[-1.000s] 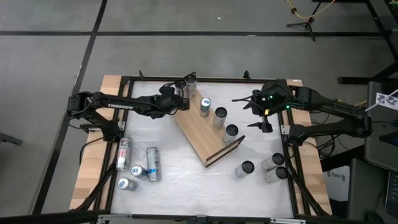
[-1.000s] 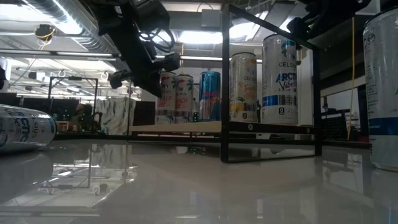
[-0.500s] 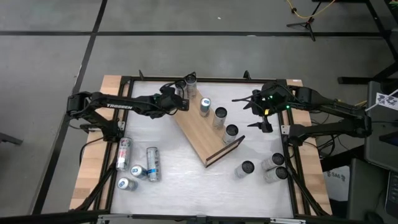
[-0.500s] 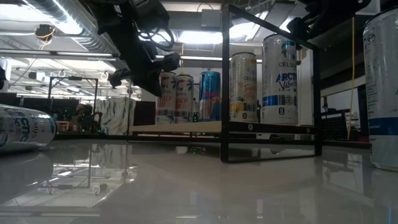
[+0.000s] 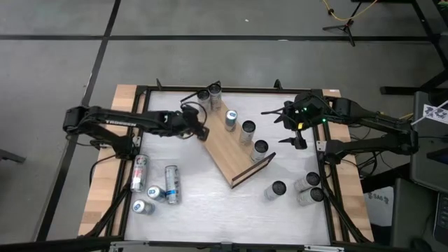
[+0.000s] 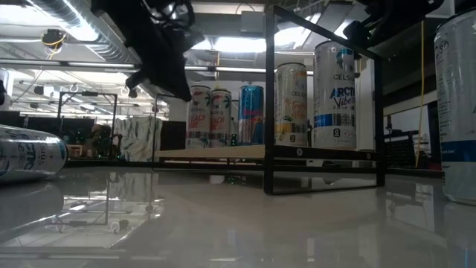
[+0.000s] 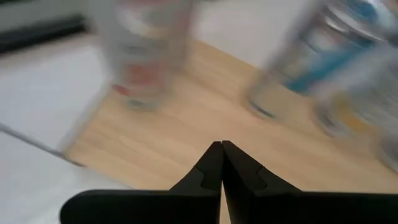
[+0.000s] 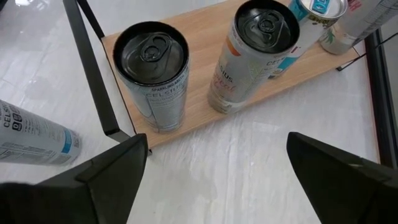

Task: Place canned beverage on shelf
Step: Put the white-pink soda can on the shelf and align with the other white-pink soda can

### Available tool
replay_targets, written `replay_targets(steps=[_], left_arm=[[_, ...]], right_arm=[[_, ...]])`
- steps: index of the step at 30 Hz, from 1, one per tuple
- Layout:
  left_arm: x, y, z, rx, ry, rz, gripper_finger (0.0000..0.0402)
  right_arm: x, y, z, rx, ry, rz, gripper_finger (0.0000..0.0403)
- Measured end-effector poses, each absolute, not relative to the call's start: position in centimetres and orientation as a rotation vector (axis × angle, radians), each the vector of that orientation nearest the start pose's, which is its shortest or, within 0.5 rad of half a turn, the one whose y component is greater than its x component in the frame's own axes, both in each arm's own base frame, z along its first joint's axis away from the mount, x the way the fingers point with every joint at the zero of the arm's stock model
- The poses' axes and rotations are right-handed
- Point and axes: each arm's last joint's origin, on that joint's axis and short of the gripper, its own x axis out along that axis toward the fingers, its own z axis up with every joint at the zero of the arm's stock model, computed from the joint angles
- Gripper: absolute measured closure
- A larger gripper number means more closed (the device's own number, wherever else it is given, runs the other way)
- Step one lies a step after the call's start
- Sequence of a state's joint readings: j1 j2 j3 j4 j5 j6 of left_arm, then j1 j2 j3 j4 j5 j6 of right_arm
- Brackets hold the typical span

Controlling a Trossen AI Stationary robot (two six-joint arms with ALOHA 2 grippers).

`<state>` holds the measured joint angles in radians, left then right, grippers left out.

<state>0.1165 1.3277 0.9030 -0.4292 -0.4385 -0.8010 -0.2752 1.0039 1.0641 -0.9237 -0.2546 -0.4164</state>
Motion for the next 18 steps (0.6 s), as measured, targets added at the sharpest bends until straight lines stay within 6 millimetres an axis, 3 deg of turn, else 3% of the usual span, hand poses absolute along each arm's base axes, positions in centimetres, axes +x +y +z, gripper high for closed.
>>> replay_targets(steps=[10,18], left_arm=[[26.3,1.3,24.7,-0.68,0.723,0.483,0.0402],[26.3,0.8,24.6,-0.758,0.791,0.342,0.0401]], right_arm=[[17.6,-4.2,32.8,-0.166,0.818,0.153,0.0024],[17.6,-4.2,32.8,-0.166,0.818,0.153,0.0024]])
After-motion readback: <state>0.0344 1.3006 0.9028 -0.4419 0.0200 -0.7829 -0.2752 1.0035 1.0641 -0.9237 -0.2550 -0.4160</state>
